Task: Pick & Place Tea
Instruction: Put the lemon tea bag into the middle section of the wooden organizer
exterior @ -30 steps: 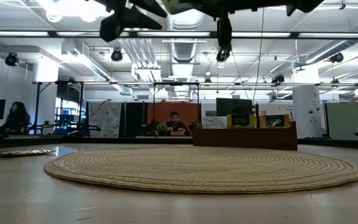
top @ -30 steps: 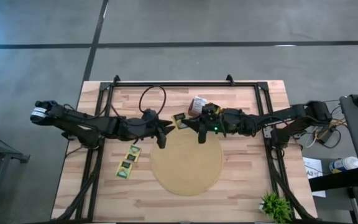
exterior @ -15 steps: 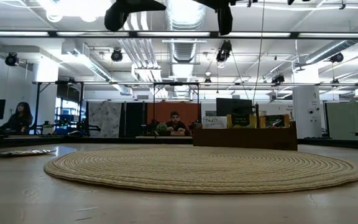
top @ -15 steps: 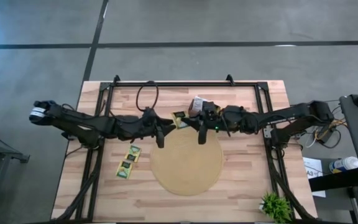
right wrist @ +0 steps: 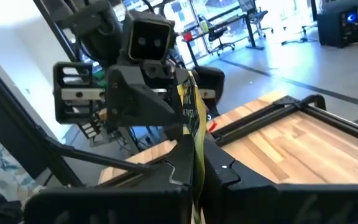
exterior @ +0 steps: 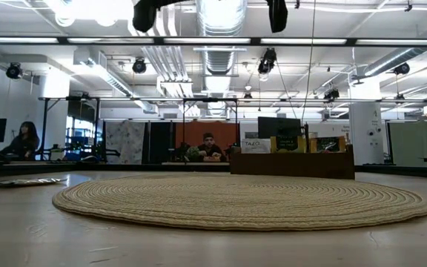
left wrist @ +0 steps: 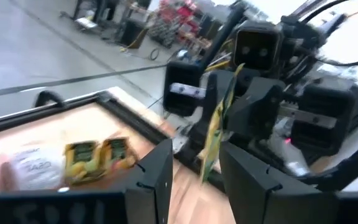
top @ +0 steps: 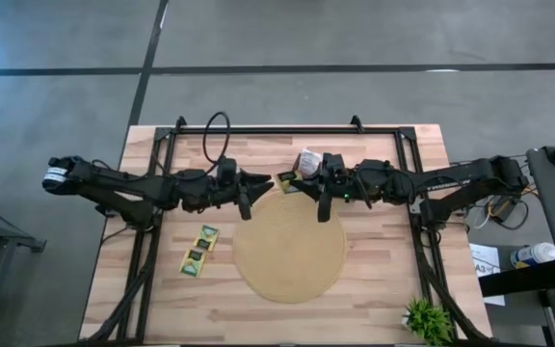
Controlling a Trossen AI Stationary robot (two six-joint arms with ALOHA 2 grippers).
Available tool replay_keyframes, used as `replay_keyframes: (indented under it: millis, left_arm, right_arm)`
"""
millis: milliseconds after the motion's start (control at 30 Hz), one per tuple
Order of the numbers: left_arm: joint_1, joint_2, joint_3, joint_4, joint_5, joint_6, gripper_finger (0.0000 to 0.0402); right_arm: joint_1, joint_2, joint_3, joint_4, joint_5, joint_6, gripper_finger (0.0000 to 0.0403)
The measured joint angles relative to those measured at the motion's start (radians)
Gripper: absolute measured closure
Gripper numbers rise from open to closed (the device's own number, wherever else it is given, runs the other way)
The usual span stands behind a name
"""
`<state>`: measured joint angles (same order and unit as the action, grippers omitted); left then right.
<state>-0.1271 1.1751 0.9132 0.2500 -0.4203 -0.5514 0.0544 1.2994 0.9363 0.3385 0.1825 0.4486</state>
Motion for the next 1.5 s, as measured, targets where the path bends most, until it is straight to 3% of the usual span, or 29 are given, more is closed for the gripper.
replay_keyframes:
  millis: [167,700,867,1233,1367,1500]
  left_arm:
    - [0.034,0.035,-0.003,0.098,0.094,-0.001,0.0276]
    - [0.041,0.123,-0.005,0.160,0.142,0.004,0.0280]
    - [0.041,0.141,-0.004,0.246,0.158,0.029,0.0302]
    - [0.041,0.142,-0.004,0.248,0.190,0.063,0.0389]
    - [0.042,0.142,-0.004,0.246,0.193,0.076,0.0391]
    - [0.043,0.142,-0.004,0.217,0.197,0.080,0.0391]
  right_arm:
    - [0.000,0.013,0.000,0.035,-0.001,0.008,0.0394]
    - [0.000,0.012,0.009,0.067,0.000,0.031,0.0394]
    - [0.000,0.012,0.008,0.062,0.000,0.054,0.0394]
    - [0.000,0.011,0.008,0.058,0.000,0.057,0.0394]
    - [0.000,0.011,0.008,0.052,0.000,0.057,0.0387]
    - [0.000,0.009,0.015,-0.023,0.000,0.057,0.0355]
